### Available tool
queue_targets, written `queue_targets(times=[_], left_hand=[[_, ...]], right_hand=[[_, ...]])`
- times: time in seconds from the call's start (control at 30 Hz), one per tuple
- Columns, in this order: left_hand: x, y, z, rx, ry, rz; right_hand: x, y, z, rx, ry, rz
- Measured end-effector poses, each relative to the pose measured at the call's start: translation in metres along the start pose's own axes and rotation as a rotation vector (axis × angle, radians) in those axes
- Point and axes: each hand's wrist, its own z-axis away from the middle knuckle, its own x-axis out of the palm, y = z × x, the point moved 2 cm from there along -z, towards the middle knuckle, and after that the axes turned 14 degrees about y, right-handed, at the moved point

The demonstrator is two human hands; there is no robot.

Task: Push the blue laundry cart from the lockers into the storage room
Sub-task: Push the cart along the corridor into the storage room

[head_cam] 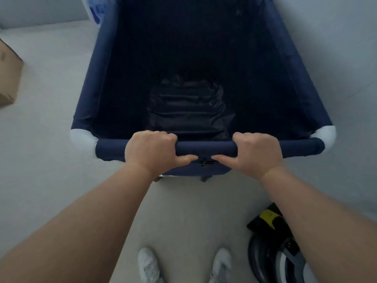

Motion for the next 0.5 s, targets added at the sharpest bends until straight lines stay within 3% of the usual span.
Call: queue_targets(times=[0.5], left_hand=[[0.012, 0.111, -0.042, -0.134, 0.026, -0.035]], right_hand=[[-0.006, 0.125, -0.003, -0.158, -0.041, -0.061]])
